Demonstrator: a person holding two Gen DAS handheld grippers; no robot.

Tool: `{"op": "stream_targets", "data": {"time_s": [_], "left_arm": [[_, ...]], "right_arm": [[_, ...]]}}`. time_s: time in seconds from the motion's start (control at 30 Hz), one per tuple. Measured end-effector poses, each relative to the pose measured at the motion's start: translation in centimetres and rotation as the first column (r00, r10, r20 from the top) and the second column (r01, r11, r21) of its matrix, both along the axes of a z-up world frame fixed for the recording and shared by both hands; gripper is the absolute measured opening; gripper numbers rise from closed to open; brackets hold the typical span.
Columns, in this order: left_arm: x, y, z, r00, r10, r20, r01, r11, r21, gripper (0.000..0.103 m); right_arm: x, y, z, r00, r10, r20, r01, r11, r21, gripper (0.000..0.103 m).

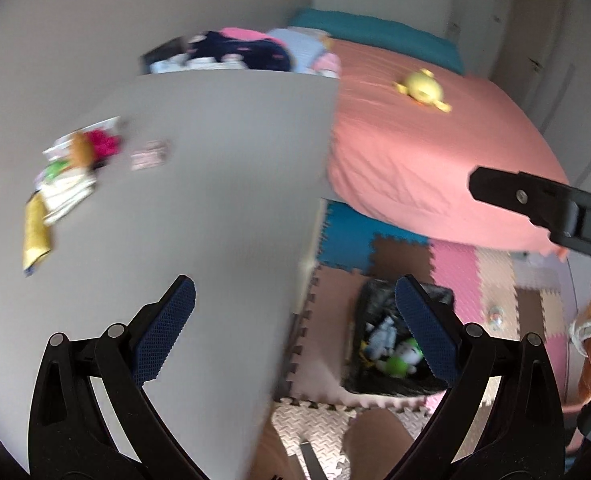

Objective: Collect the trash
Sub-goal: 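Move both open tools back toward the remaining toys on the desk, then grasp the yellow packet with the left tool while the right tool grasps the brown duck toy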

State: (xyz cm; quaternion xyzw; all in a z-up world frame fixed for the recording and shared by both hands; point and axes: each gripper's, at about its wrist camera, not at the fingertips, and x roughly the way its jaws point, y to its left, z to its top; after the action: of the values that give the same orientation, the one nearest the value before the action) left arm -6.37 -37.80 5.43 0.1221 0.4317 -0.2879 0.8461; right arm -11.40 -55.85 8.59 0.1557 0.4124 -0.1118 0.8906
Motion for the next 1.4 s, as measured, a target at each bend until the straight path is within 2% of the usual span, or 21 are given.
{"op": "stream_targets", "data": {"time_s": [0.3, 0.5, 0.57, 0.6, 0.67, 0.8, 0.9, 1.07, 1.23, 1.37, 1.4], "left_arm": [[5.3, 9.3, -0.4, 0.981, 0.194, -0.015, -0.194, 0.981, -0.013, 0.097], [9.1, 14.6, -1.3, 0.941, 0.334, -0.048, -0.336, 0.941, -0.035, 0.097], [10.4, 16.3, -1.3, 0.926, 0.374, -0.051, -0.377, 0.925, -0.046, 0.096], [10.9, 17.0, -1.3, 0.919, 0.391, -0.049, -0.393, 0.918, -0.050, 0.095], [12.3, 18.4, -1.2, 0.903, 0.427, -0.049, -0.429, 0.902, -0.050, 0.088], [14.5, 20.2, -1.3, 0.880, 0.470, -0.071, -0.473, 0.880, -0.047, 0.077], [16.2, 21.0, -1.4, 0.865, 0.495, -0.081, -0.499, 0.865, -0.042, 0.071], [18.7, 22.1, -1.8, 0.844, 0.523, -0.116, -0.531, 0.846, -0.045, 0.059], [20.7, 22.3, -2.4, 0.835, 0.531, -0.146, -0.541, 0.840, -0.037, 0.055], [22.0, 21.7, -3.0, 0.834, 0.525, -0.170, -0.536, 0.843, -0.029, 0.055], [22.4, 21.5, -3.2, 0.832, 0.528, -0.174, -0.539, 0.842, -0.022, 0.055]], "right_arm": [[6.8, 7.7, -0.1, 0.986, 0.169, 0.010, -0.169, 0.985, 0.016, 0.080], [10.7, 11.5, -0.7, 0.975, 0.221, 0.020, -0.222, 0.973, 0.066, 0.080], [12.4, 12.8, -0.9, 0.972, 0.236, 0.011, -0.236, 0.969, 0.073, 0.076], [13.2, 13.4, -0.9, 0.970, 0.243, 0.009, -0.243, 0.967, 0.072, 0.071], [14.8, 14.8, -0.9, 0.968, 0.252, 0.001, -0.252, 0.967, 0.045, 0.066], [17.8, 16.9, -0.7, 0.962, 0.272, 0.008, -0.272, 0.961, 0.046, 0.063], [20.0, 18.5, -0.6, 0.952, 0.307, 0.002, -0.307, 0.951, 0.033, 0.047], [23.2, 21.0, -1.1, 0.935, 0.356, -0.011, -0.355, 0.934, 0.043, 0.042], [25.6, 22.4, -1.9, 0.933, 0.359, -0.029, -0.358, 0.933, 0.037, 0.040], [27.4, 23.0, -2.3, 0.933, 0.356, -0.043, -0.355, 0.934, 0.027, 0.040], [27.8, 23.1, -2.5, 0.933, 0.356, -0.050, -0.356, 0.934, 0.022, 0.037]]}}
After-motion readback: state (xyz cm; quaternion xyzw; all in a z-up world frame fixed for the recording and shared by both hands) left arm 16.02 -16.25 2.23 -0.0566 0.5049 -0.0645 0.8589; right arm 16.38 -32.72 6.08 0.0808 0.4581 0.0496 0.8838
